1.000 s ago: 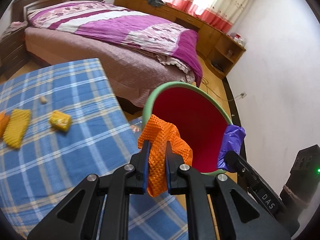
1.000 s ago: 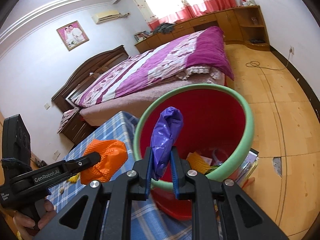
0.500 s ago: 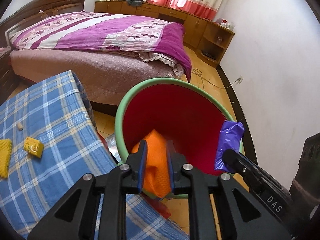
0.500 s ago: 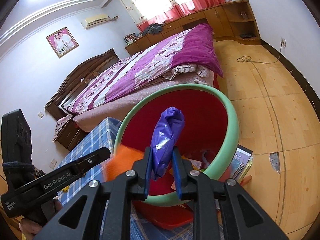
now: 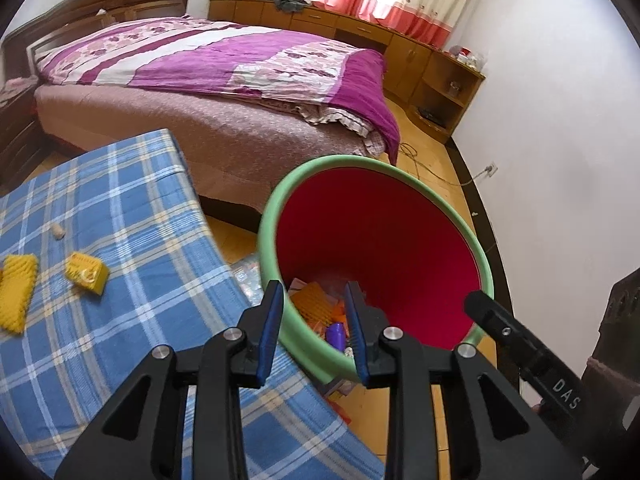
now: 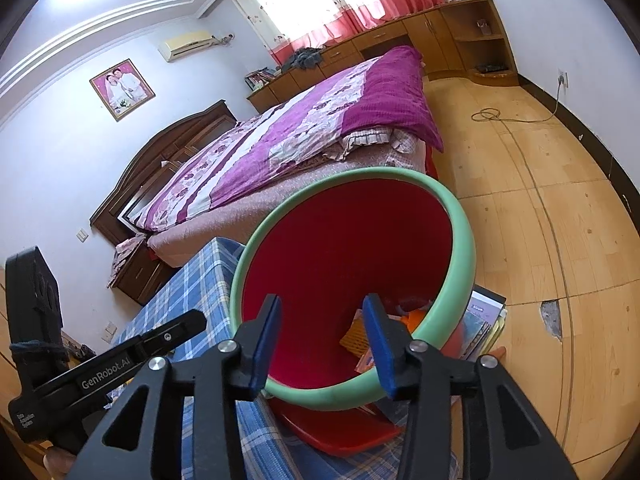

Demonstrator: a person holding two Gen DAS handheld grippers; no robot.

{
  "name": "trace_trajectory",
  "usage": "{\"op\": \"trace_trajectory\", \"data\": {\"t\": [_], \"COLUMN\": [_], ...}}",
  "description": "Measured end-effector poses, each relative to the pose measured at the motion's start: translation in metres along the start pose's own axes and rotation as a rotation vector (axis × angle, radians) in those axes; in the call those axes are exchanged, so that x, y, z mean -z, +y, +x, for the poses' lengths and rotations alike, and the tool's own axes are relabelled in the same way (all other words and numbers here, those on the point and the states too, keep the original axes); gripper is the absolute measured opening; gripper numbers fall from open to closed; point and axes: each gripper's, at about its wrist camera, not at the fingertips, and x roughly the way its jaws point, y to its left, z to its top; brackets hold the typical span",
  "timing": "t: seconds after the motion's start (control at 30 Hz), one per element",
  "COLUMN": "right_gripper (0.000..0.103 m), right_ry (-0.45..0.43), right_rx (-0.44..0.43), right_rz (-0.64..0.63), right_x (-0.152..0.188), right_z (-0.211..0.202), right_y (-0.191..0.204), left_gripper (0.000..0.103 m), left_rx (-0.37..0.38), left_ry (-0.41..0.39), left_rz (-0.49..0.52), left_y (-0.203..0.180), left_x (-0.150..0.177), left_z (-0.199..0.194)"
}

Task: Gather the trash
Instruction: 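Carry both items over the red bucket and open both tools to drop them, then move both open tools back over the table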

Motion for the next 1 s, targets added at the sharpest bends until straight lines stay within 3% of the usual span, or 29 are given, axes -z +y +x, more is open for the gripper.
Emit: {"op": "trace_trajectory", "data": {"t": [0.43,0.73,1.0], "right_gripper": [0.065,0.075,0.078], "right_ry": [-0.008,0.01,0.043], "right_rx": [-0.011,-0.03,-0.039], "right_rz": [-0.019,-0.066,-0.112], "right_x": [0.007,0.017,0.028], "right_z": [-0.014,-0.016,-0.009], "right_y": [0.027,0.057,0.084], "left_gripper": [0.032,0.043,0.05], "left_rx": [-0.062,-0.128,-0.209], "left_ry": [-0.044,-0.091,-0.124], "left_rz": [-0.103,-0.179,-0.247], "left_y": [0.053,0.099,0.147], "left_x": [0.011,0.019,0.028], "left_z": [-0.038,-0.068,-0.092]}}
